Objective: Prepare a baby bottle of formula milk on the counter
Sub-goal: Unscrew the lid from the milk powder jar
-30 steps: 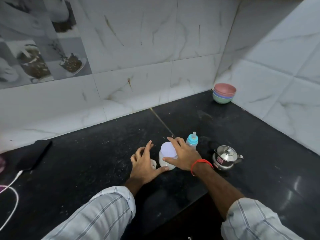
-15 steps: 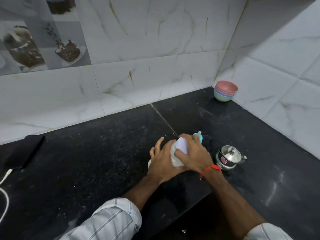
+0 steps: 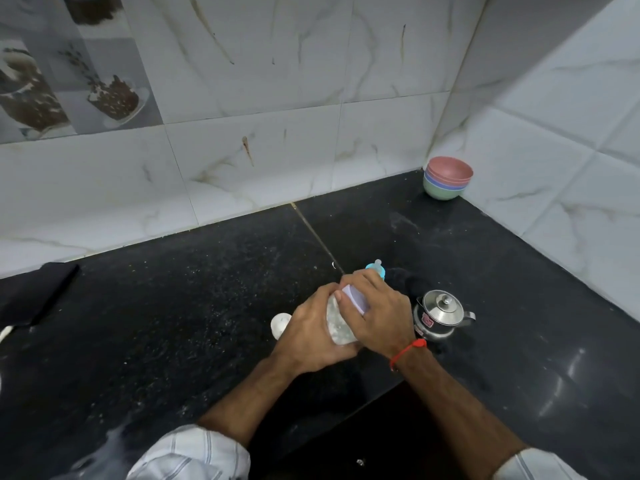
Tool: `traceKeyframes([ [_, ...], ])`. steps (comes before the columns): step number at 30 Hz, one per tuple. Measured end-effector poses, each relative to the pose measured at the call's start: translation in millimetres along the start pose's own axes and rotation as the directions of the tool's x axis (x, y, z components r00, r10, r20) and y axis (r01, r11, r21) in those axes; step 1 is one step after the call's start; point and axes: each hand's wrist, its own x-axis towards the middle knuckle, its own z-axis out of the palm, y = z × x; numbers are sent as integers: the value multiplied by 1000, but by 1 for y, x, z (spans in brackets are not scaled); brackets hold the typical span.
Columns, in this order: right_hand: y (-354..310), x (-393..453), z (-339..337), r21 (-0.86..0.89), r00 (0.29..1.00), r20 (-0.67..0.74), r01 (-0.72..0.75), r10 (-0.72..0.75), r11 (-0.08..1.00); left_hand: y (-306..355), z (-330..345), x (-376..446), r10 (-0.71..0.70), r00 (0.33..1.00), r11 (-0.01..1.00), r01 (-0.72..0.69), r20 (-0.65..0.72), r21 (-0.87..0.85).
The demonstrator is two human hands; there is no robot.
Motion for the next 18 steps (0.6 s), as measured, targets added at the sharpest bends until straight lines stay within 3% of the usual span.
traceKeyframes([
  [3, 14, 1, -8, 55, 980, 24, 195, -196, 979, -2, -1, 3, -30, 991, 997, 40, 133, -69],
  [5, 23, 5, -18, 166, 933, 122, 316, -338, 934, -5, -1, 1, -32, 979, 996, 48, 203, -75],
  [7, 27, 14, -29, 266, 877, 252, 344, -410, 900, -3, 1, -3, -34, 984, 995, 50, 174, -87],
  [8, 28, 19, -36, 316, 851, 331, 308, -408, 897, 0, 2, -5, -37, 989, 993, 52, 144, -106],
  [10, 32, 31, -51, 440, 779, 524, 99, -344, 893, 6, 4, -7, -65, 995, 993, 72, 72, -94],
  [12, 35, 37, -61, 487, 718, 620, -38, -316, 872, 9, 4, -8, -93, 996, 995, 92, -8, -48],
  [14, 33, 36, -65, 353, 745, 630, -22, -220, 935, 10, 4, -11, -117, 992, 993, 116, -44, -21],
  [16, 28, 34, -65, 15, 781, 624, 25, -28, 1000, 13, 6, -14, -144, 989, 989, 145, -32, 26],
  [17, 27, 34, -63, -91, 767, 642, 56, 15, 994, 15, 8, -16, -154, 988, 987, 155, -19, 53],
  [18, 27, 34, -61, -79, 729, 684, 70, 3, 994, 15, 9, -18, -164, 986, 984, 164, -9, 67],
])
